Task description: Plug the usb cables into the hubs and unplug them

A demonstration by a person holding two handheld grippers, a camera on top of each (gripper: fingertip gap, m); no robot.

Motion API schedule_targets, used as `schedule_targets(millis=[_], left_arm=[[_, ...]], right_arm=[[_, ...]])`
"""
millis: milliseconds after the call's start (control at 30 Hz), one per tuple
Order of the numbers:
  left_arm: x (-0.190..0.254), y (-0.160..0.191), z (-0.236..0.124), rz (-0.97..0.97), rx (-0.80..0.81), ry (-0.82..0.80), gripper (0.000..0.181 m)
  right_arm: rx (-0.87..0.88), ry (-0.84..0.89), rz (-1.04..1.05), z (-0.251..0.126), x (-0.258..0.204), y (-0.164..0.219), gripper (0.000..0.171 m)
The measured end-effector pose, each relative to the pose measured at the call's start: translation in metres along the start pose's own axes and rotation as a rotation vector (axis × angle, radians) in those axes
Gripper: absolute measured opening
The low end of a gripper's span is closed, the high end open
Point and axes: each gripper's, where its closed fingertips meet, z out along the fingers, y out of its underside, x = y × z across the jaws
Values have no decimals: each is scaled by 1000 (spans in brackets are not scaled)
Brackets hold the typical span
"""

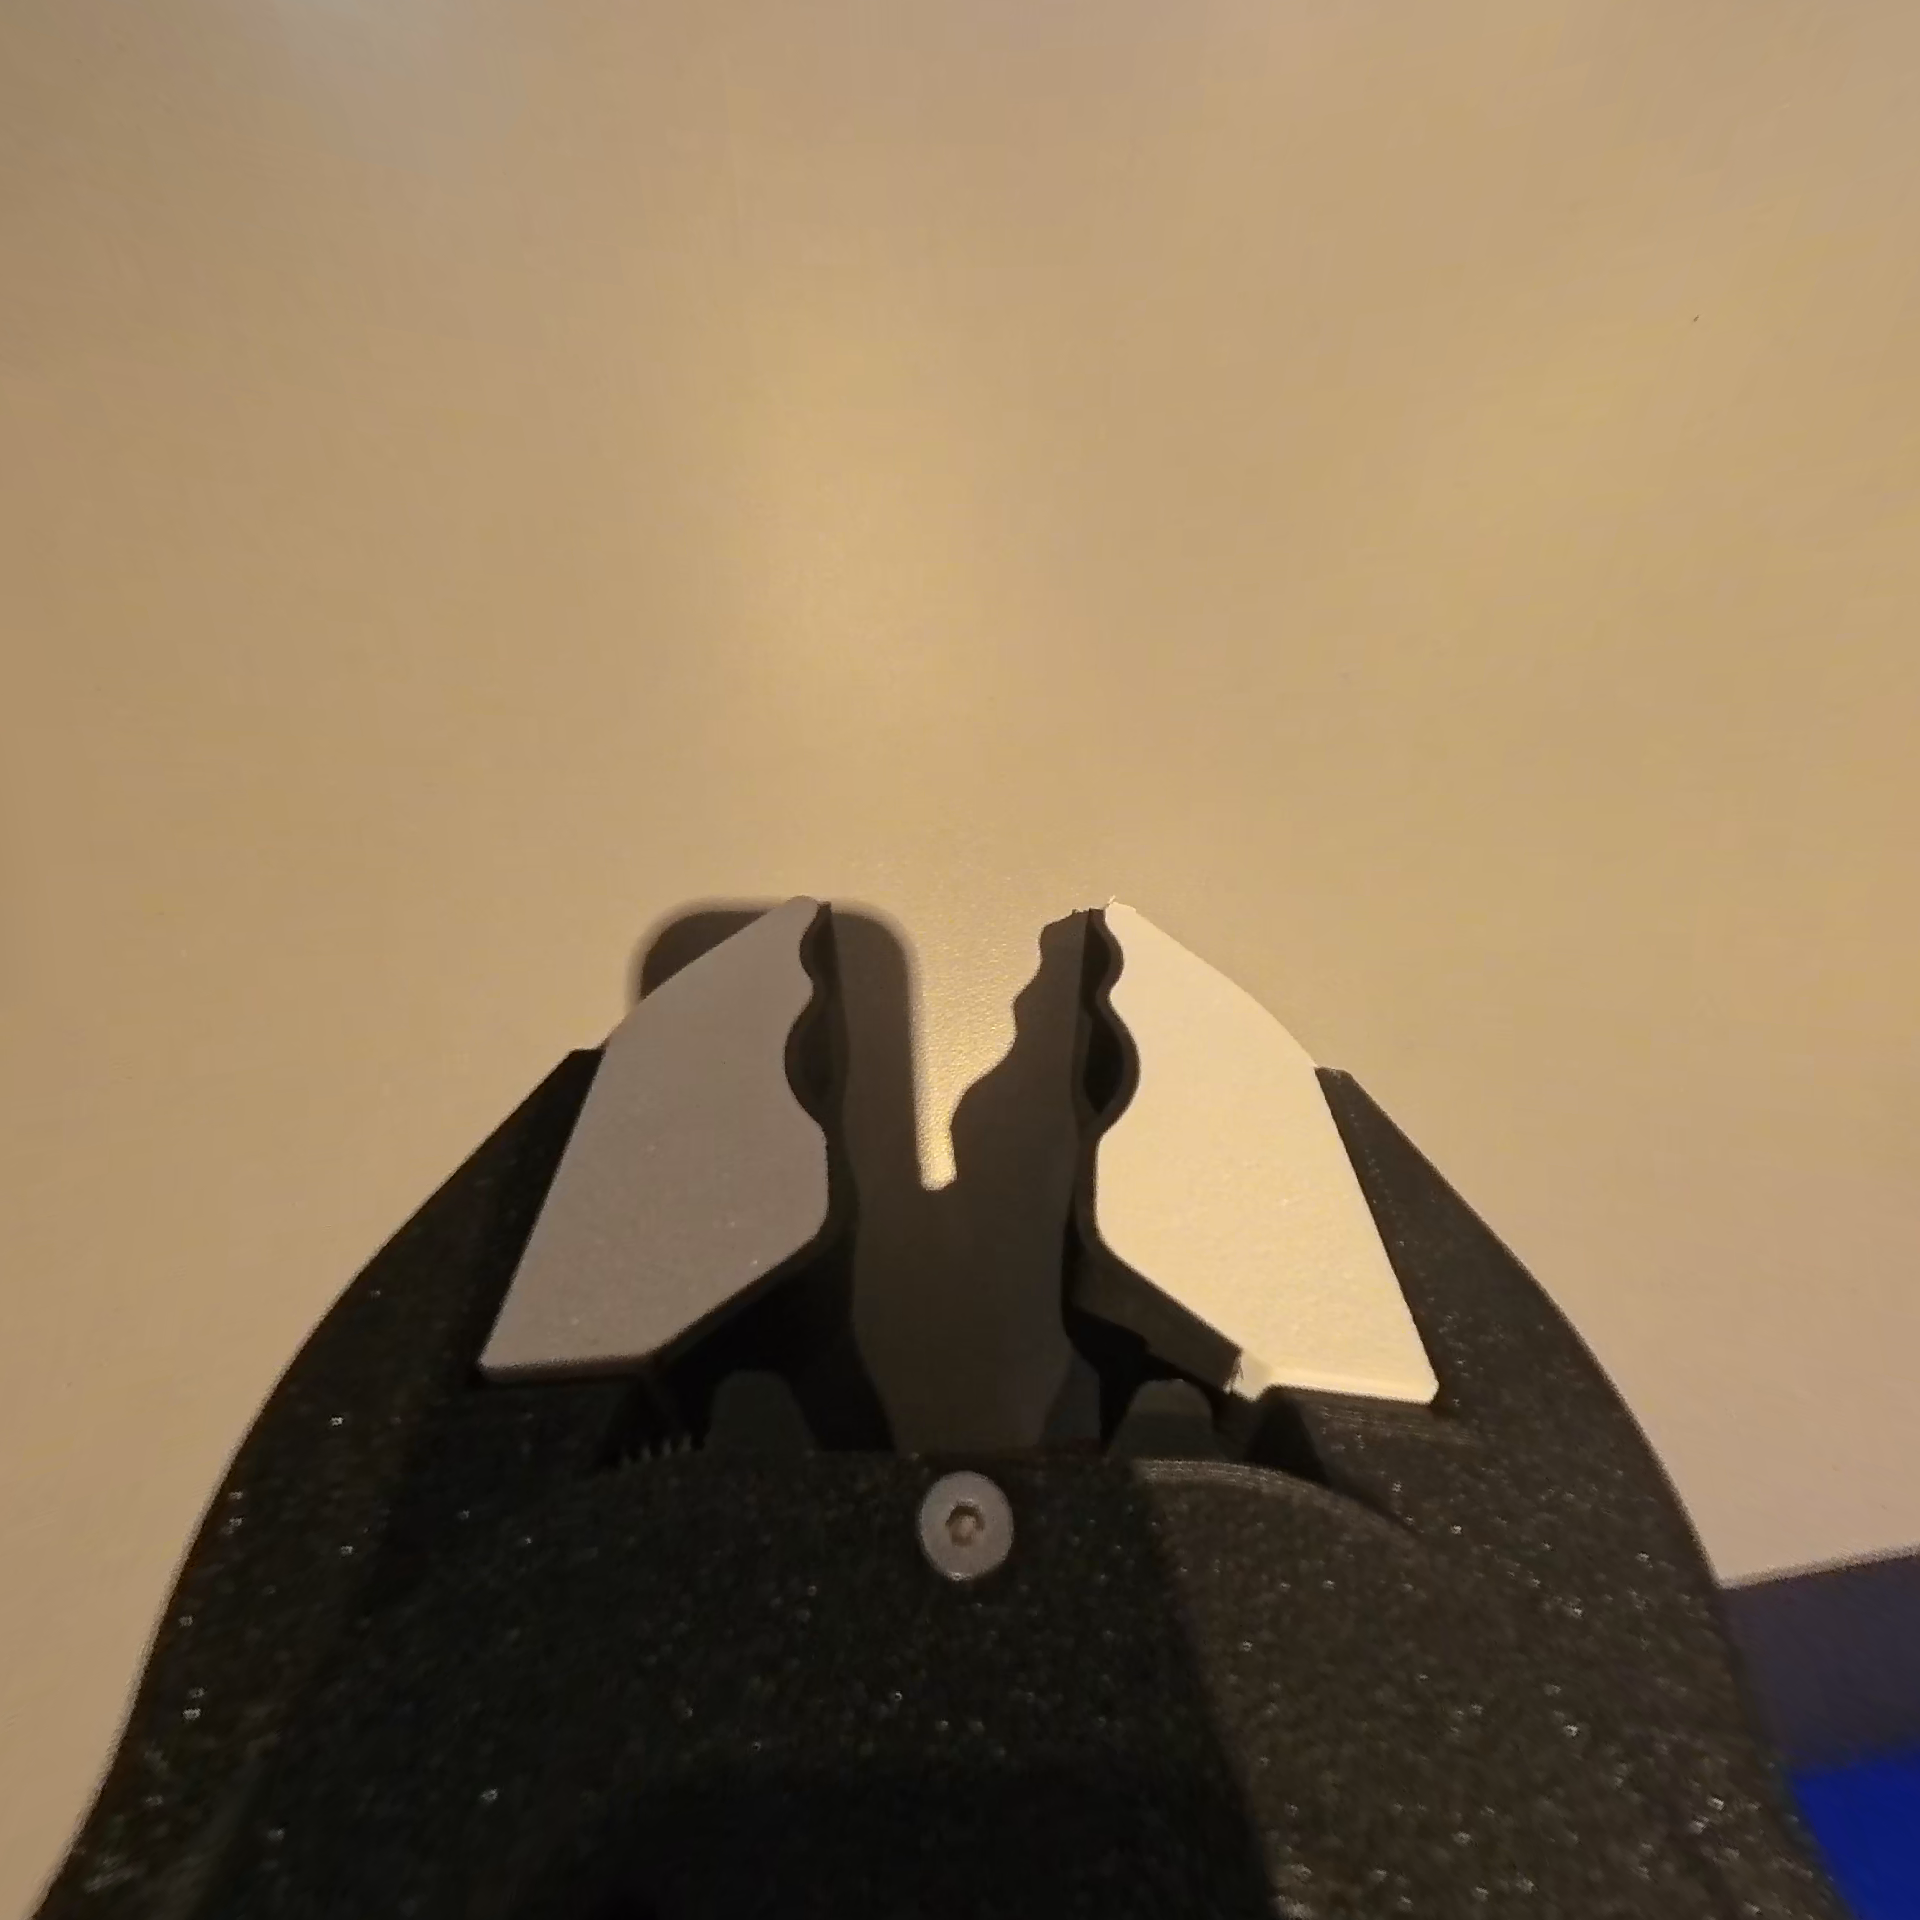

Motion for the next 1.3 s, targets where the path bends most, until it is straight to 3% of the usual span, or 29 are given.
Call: schedule_targets(millis=[33, 300, 433, 533, 667, 767, 933, 1300], left_arm=[[3, -6, -7, -15, 38, 22, 2], [26, -60, -78, -59, 378, 150, 0], [29, -69, -100, 8, 403, 76, 0], [20, -48, -80, 79, 251, -38, 4], [-10, 6, -29, 124, -80, -217, 13], [-29, 33, 3, 112, -214, -271, 22], [-26, 45, 37, -1, -245, -141, 29], [-17, 48, 56, -96, -243, -52, 22]], right_arm=[[0, 0, 0, 0, 0, 0, 47], [0, 0, 0, 0, 0, 0, 47], [0, 1, -1, 0, 0, 0, 47], [1, 3, -3, 0, 0, 0, 47], [1, 4, -4, 0, 0, 0, 46], [1, 4, -4, 0, 0, 0, 46], [1, 1, -2, 0, 0, 0, 46], [2, 4, -2, 0, 1, 0, 46]])
